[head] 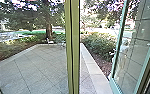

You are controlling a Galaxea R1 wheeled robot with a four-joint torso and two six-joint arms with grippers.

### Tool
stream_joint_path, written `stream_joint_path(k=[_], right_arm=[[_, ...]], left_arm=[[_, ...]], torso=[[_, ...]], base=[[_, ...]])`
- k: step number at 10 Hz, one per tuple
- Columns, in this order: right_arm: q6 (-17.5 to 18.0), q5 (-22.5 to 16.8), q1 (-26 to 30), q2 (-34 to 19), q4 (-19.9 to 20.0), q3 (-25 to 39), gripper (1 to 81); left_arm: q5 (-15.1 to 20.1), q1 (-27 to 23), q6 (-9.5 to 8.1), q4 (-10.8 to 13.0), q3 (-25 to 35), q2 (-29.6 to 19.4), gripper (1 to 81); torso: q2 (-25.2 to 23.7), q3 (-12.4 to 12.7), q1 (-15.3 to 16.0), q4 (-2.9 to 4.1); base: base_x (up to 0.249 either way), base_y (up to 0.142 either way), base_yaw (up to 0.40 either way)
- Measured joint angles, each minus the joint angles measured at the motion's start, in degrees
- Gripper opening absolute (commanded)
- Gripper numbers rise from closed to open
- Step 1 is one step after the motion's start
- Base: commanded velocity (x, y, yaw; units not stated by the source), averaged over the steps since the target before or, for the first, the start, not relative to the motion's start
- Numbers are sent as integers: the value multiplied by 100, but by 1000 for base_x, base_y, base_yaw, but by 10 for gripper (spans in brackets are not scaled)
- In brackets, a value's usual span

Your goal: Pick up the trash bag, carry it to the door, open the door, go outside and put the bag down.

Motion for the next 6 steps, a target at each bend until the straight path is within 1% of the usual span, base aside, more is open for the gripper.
stream_joint_path(k=[2,6], right_arm=[[21,44,-49,68,9,-2,811],[44,7,-66,138,9,-37,811]], left_arm=[[5,0,2,9,-2,-105,10],[27,17,5,249,4,-144,10]], torso=[[0,0,0,0],[0,0,-2,0]], base=[[0,-73,0],[0,-100,0]])
